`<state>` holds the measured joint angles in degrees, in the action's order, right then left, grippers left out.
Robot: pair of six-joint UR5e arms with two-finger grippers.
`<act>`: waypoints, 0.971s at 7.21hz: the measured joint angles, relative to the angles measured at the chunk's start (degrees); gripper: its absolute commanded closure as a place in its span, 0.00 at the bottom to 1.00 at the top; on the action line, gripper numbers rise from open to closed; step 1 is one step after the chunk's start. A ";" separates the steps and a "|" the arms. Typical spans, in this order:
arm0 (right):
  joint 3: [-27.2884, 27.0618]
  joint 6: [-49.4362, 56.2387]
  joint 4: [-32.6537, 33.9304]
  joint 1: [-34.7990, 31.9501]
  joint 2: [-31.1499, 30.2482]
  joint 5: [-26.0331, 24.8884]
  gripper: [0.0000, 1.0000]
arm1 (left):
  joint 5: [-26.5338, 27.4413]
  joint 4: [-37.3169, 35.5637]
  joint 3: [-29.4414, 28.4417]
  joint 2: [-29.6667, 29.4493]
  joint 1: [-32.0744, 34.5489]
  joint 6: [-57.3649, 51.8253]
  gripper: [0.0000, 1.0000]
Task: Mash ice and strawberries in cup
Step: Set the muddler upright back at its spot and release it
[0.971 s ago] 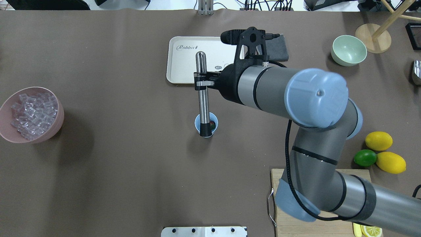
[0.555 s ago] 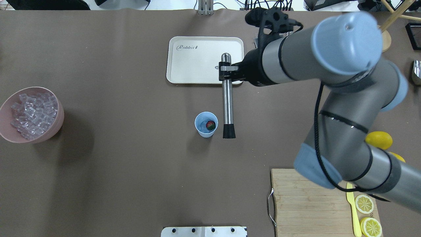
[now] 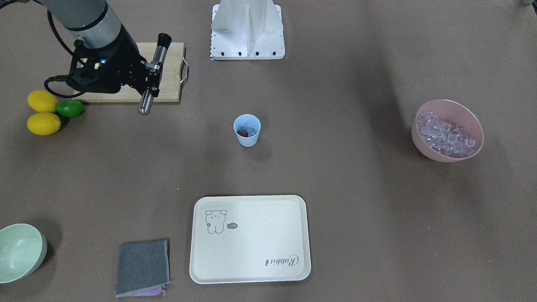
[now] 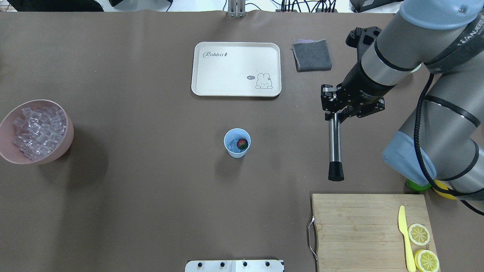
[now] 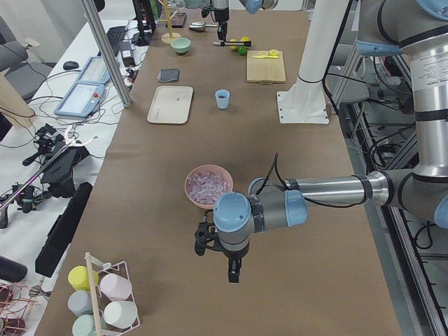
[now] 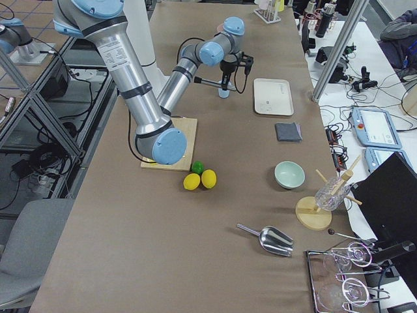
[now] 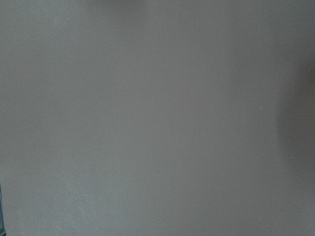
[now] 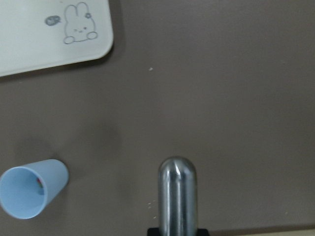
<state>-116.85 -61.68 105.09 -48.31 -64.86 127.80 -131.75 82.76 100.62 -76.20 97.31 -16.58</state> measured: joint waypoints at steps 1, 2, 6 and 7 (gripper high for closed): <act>3.72 4.06 -5.58 -0.54 -3.71 -0.07 1.00 | 0.00 0.02 0.01 0.00 -0.01 0.01 0.01; 7.98 7.06 -11.89 -0.95 -6.63 -0.30 1.00 | 0.00 0.07 0.01 0.02 -0.01 -0.01 0.01; 24.36 12.92 -29.30 -2.64 -10.51 -1.49 1.00 | 0.00 0.20 0.01 0.04 -0.01 -0.03 0.01; 26.91 14.27 -30.97 -3.44 -10.53 -1.82 1.00 | 0.00 0.21 0.01 0.06 -0.01 -0.03 0.01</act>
<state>-89.94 -47.41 74.12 -51.75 -75.39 125.99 -131.75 82.97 100.63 -76.14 97.30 -16.61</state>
